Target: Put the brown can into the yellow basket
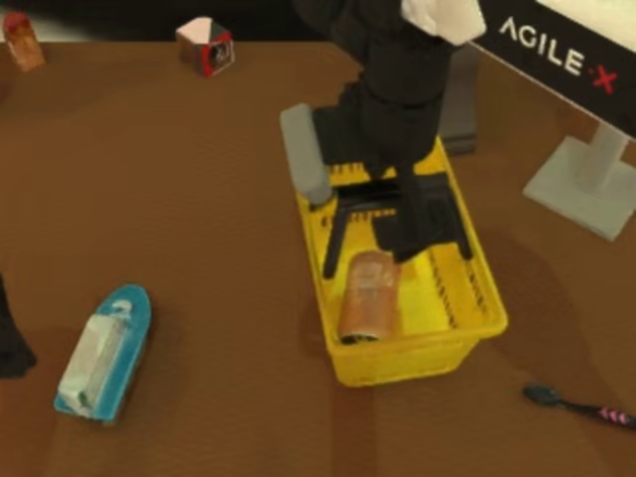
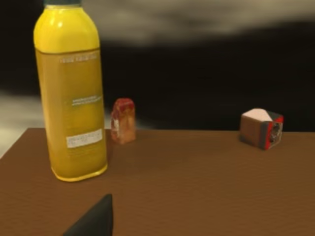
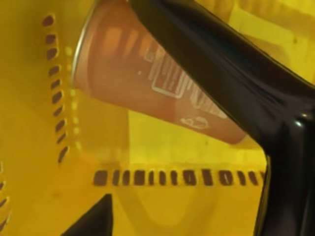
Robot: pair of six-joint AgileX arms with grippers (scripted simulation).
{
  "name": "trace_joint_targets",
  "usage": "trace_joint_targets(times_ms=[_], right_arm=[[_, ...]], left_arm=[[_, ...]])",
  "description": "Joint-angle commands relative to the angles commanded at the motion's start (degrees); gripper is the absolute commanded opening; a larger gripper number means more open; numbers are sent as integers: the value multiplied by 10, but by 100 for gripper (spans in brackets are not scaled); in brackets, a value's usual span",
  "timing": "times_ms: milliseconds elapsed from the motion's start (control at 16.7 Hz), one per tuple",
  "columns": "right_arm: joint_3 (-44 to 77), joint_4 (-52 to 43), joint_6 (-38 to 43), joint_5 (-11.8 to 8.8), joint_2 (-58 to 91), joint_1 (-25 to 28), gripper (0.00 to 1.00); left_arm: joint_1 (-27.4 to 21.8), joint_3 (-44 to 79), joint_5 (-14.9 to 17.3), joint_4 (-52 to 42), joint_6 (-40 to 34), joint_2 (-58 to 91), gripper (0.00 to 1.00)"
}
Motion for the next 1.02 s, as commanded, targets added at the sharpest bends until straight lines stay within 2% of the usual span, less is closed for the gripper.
trace_joint_targets(times_ms=[360, 1020], right_arm=[[-26, 22, 0, 0, -5, 1, 100], [-26, 22, 0, 0, -5, 1, 17]], left_arm=[[0, 0, 0, 0, 0, 0, 100], [0, 0, 0, 0, 0, 0, 100]])
